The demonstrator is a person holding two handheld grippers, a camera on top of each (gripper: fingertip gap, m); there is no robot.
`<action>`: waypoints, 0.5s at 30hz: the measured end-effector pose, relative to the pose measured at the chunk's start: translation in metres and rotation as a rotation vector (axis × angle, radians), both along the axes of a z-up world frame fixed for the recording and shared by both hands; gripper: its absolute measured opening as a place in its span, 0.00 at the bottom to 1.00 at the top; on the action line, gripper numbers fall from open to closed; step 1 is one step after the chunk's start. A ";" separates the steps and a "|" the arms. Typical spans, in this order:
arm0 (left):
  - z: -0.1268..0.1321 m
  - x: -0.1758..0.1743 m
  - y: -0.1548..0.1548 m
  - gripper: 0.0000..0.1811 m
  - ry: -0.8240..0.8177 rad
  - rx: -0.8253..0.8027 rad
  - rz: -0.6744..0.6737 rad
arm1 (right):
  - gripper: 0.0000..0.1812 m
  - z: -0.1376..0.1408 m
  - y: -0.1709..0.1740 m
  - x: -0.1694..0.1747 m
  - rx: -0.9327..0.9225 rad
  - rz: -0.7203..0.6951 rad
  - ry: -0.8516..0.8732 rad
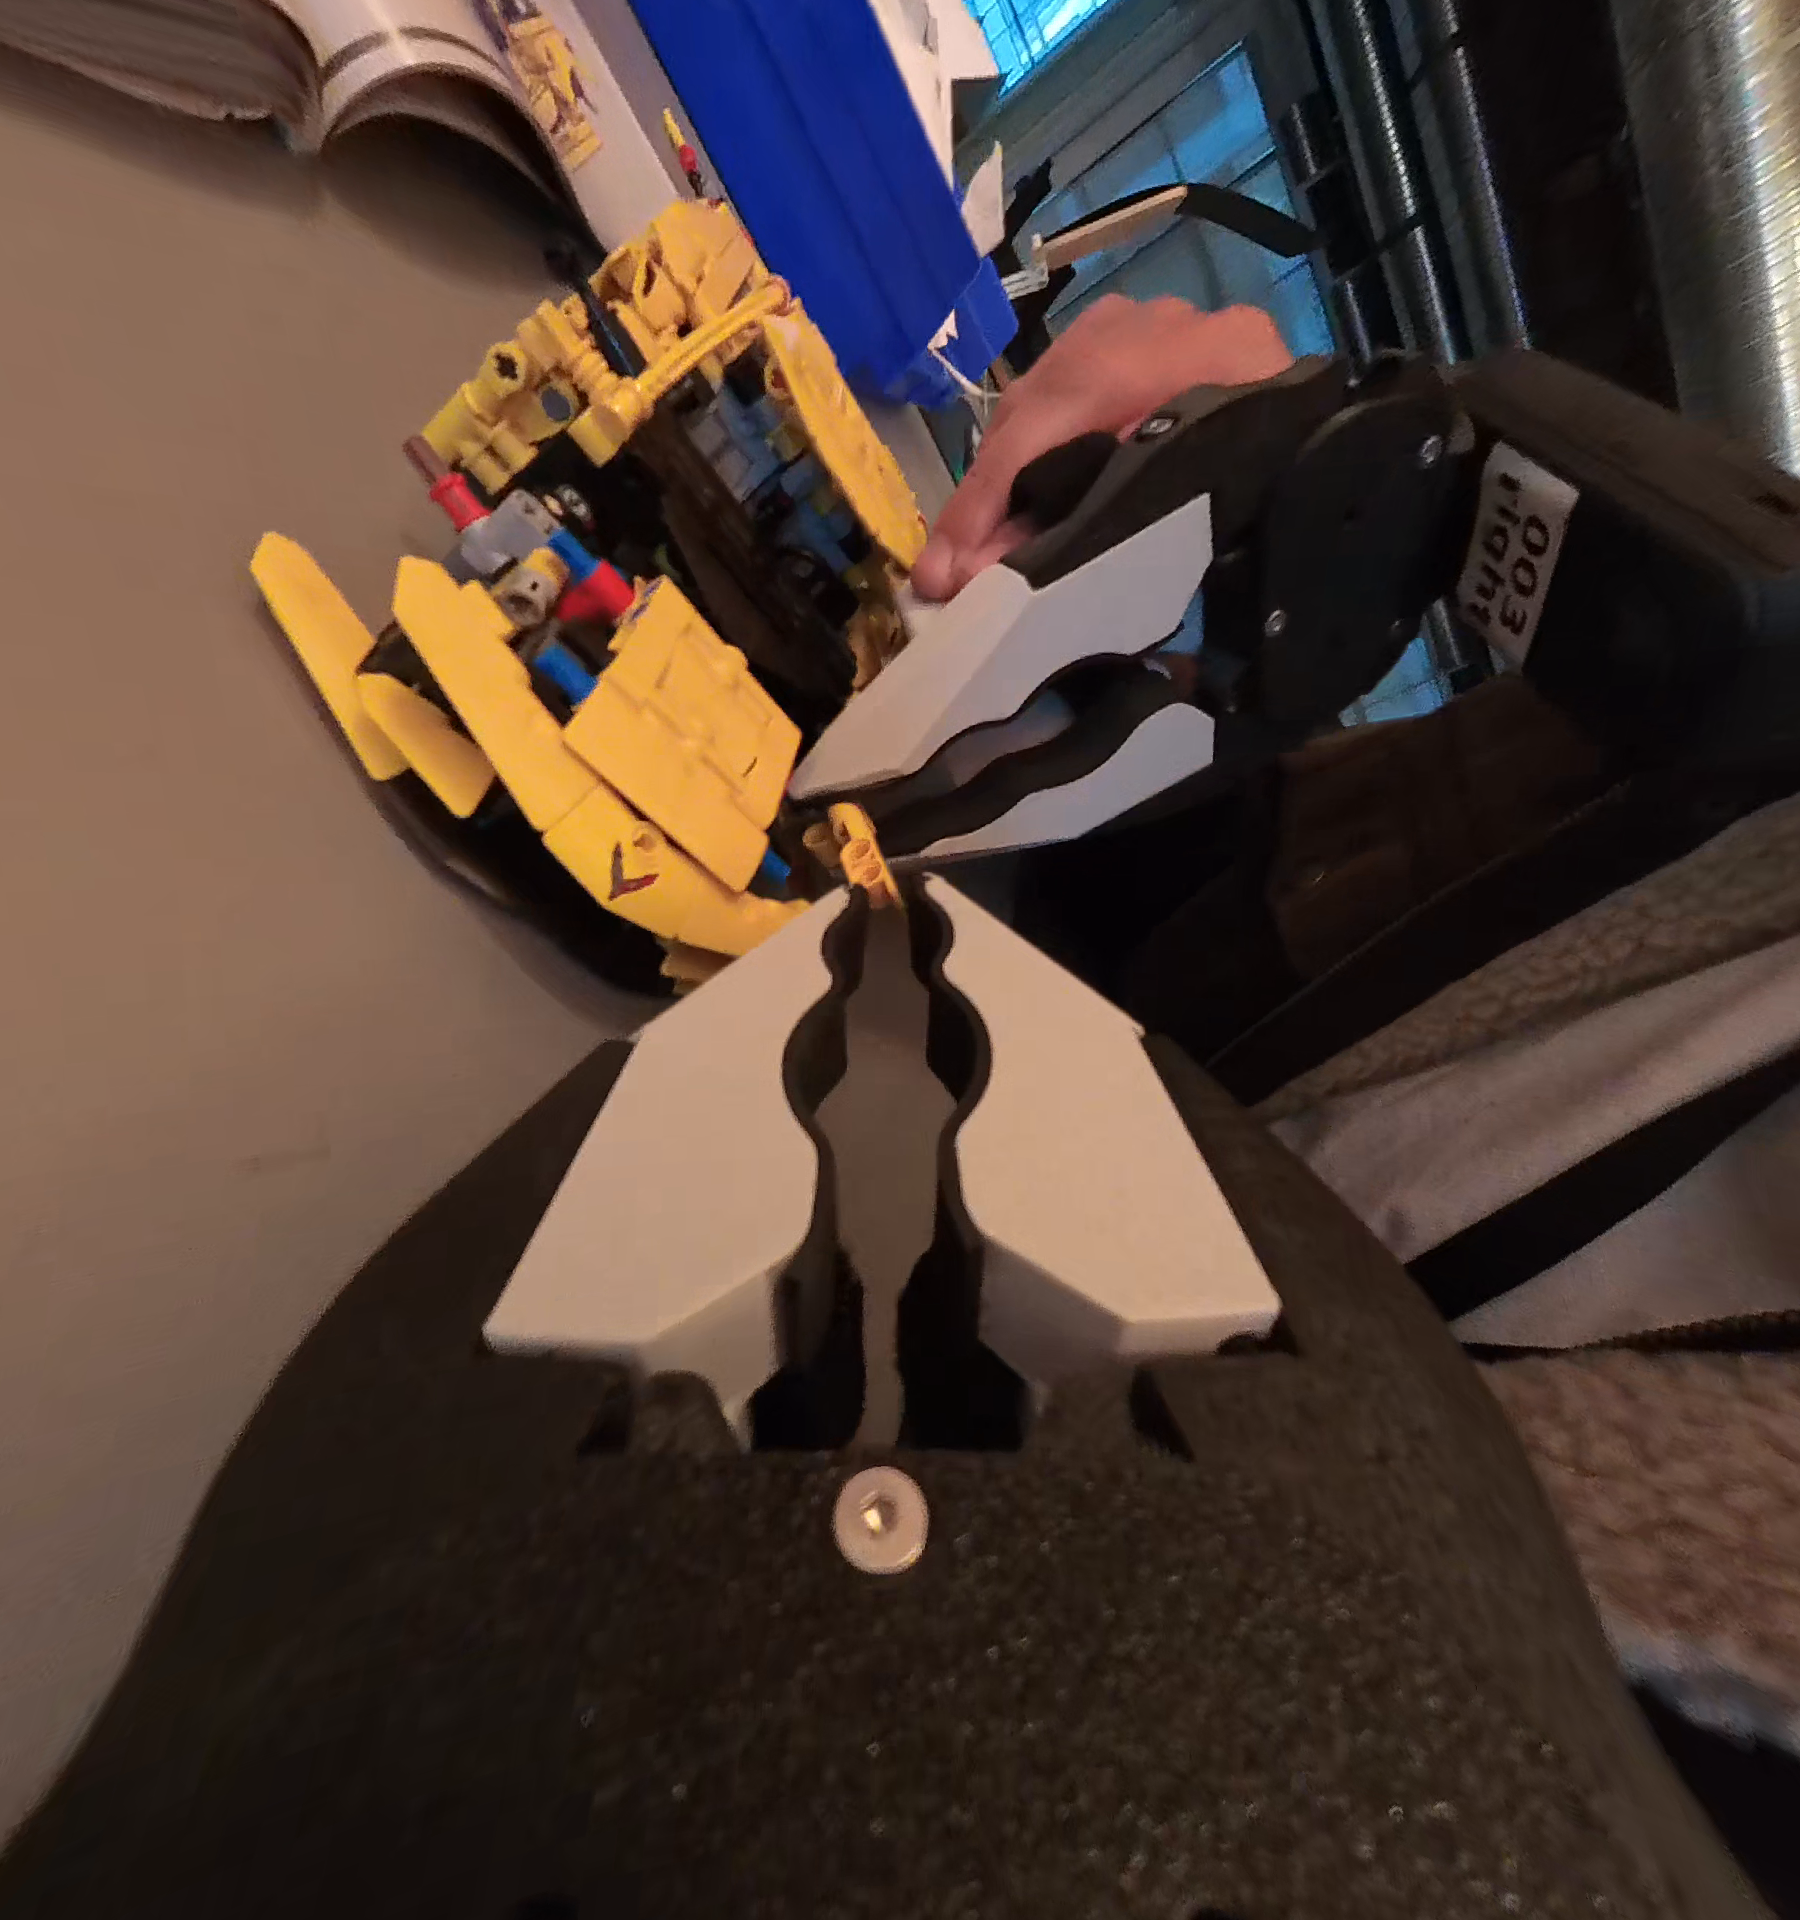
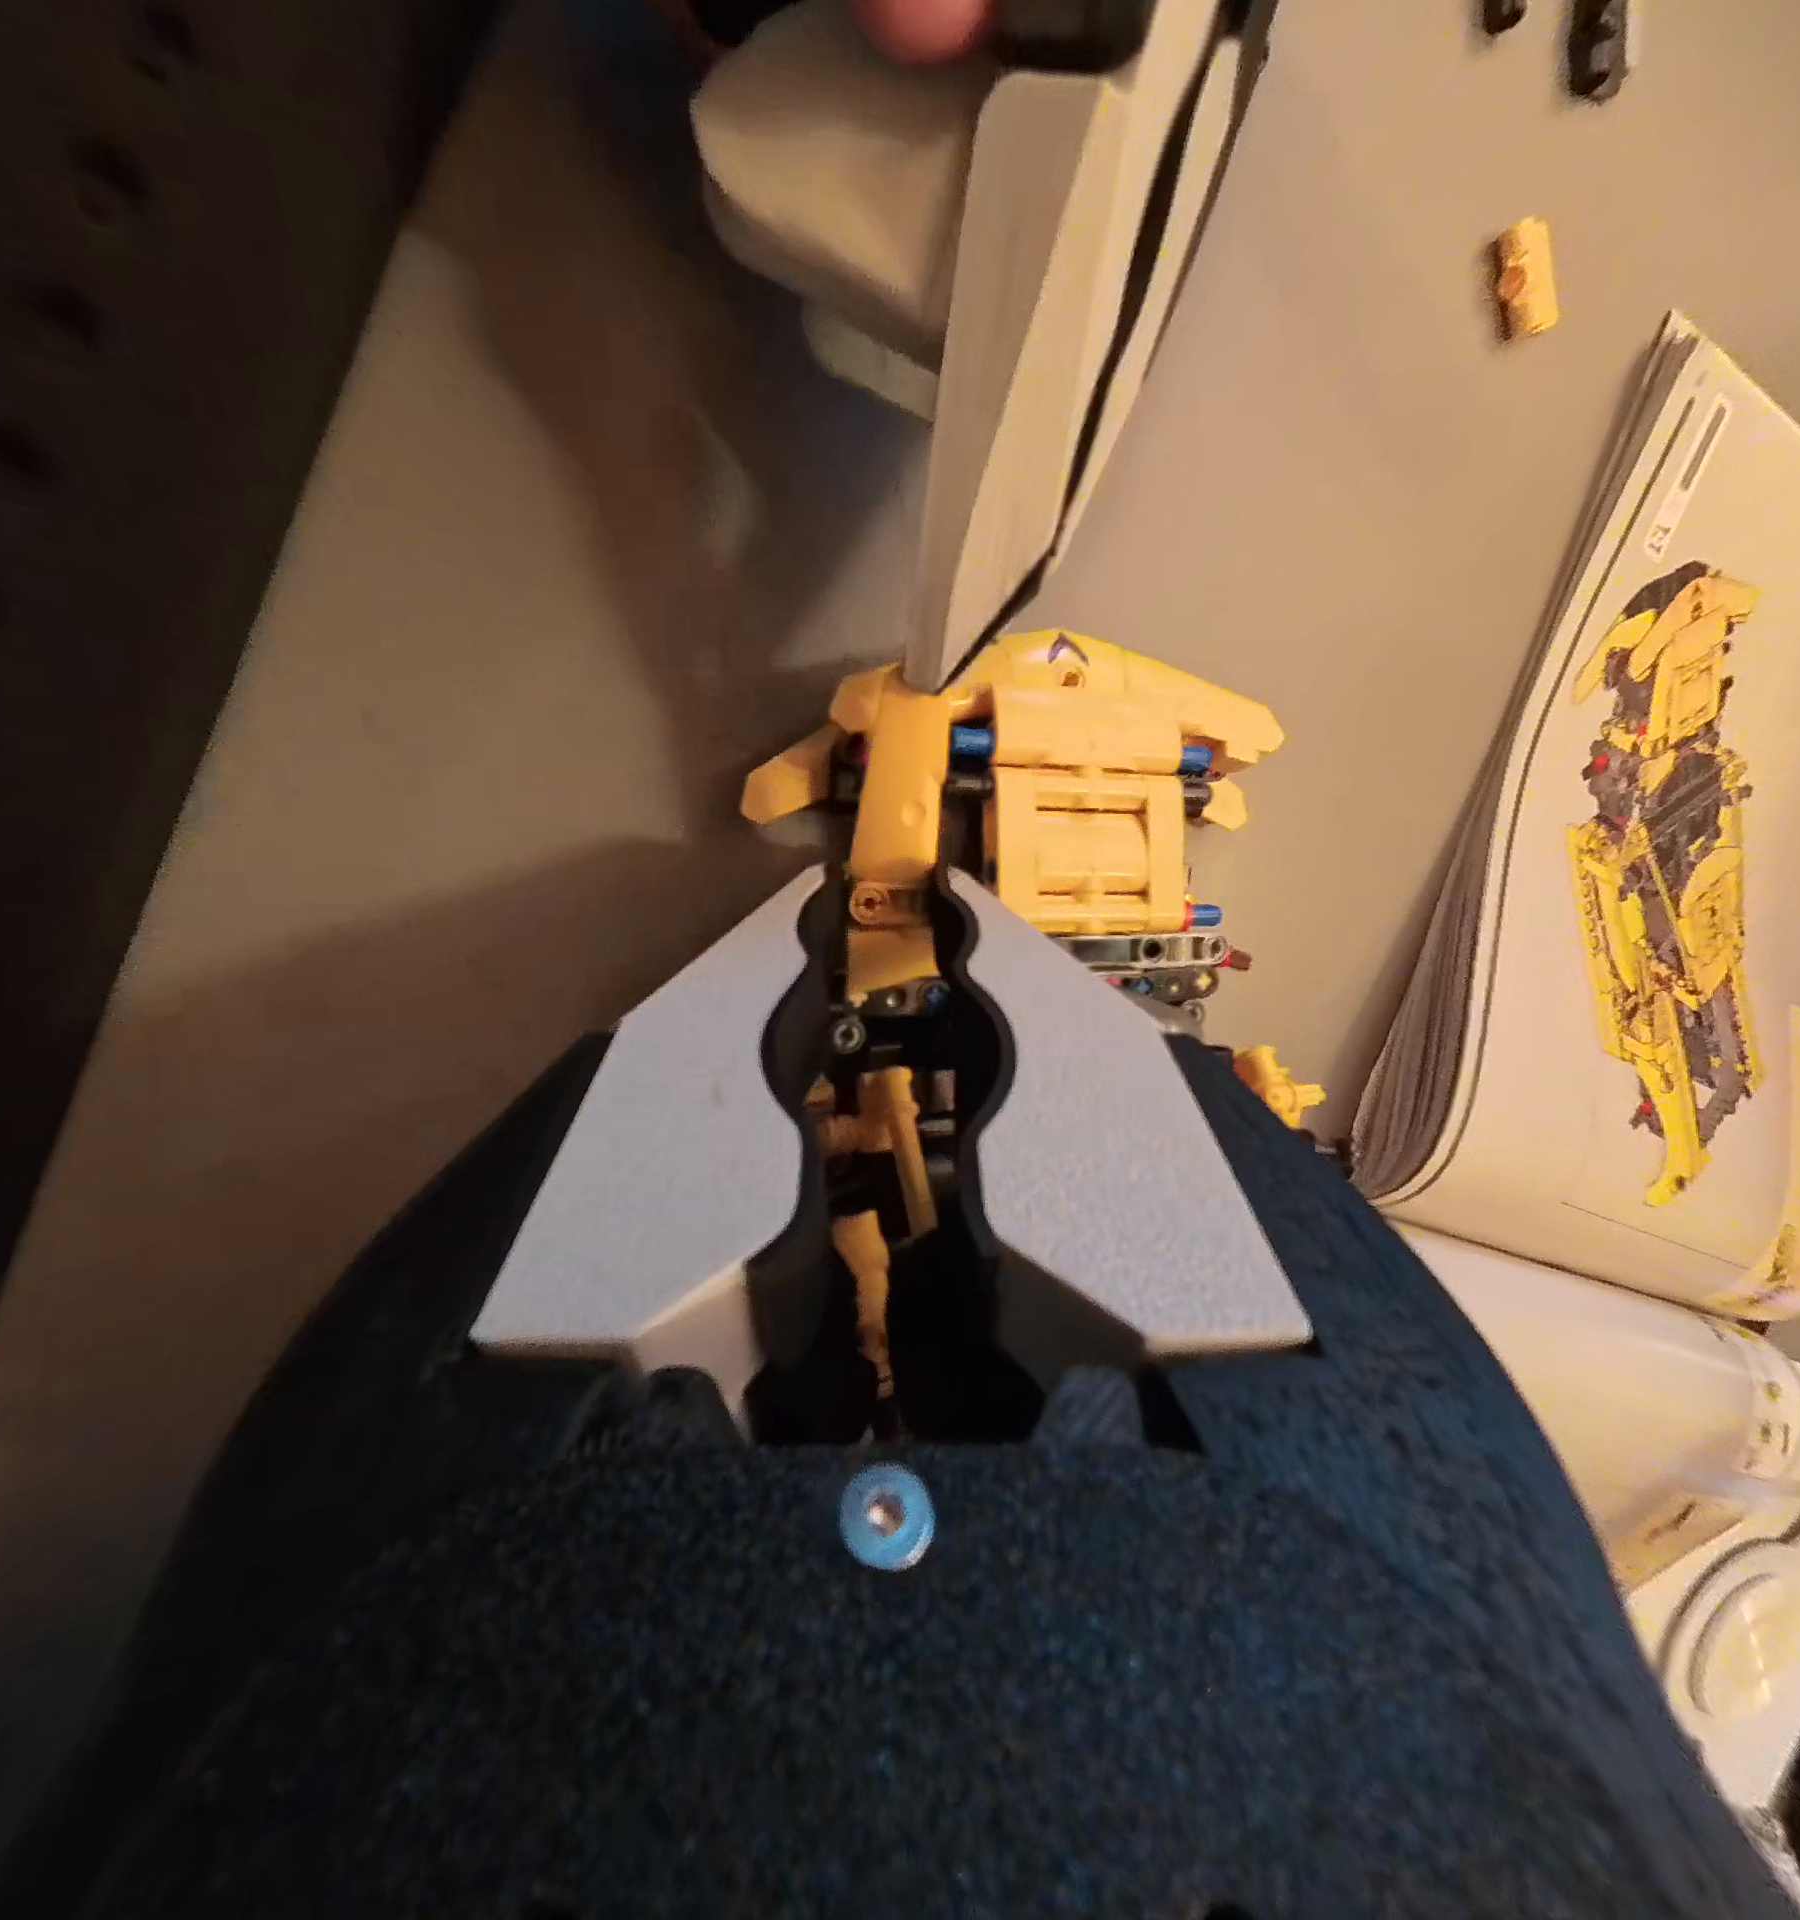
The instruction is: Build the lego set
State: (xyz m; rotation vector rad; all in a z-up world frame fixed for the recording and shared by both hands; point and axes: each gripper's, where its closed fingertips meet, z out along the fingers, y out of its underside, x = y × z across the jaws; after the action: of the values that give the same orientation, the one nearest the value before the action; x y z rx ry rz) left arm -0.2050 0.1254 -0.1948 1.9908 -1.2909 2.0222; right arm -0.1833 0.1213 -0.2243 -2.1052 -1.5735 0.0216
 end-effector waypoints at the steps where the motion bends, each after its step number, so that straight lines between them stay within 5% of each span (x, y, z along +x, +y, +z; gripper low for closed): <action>1: -0.002 0.000 0.000 0.04 0.008 0.010 -0.004 | 0.08 -0.002 -0.001 0.000 -0.004 -0.002 -0.010; 15: -0.013 0.001 -0.003 0.01 0.052 0.031 -0.045 | 0.11 0.008 0.000 -0.002 0.033 0.006 0.061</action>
State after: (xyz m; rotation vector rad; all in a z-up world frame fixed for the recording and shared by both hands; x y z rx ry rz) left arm -0.2036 0.1228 -0.2076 1.9947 -1.3523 1.9288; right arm -0.1852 0.1214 -0.2162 -2.0548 -1.5339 0.0611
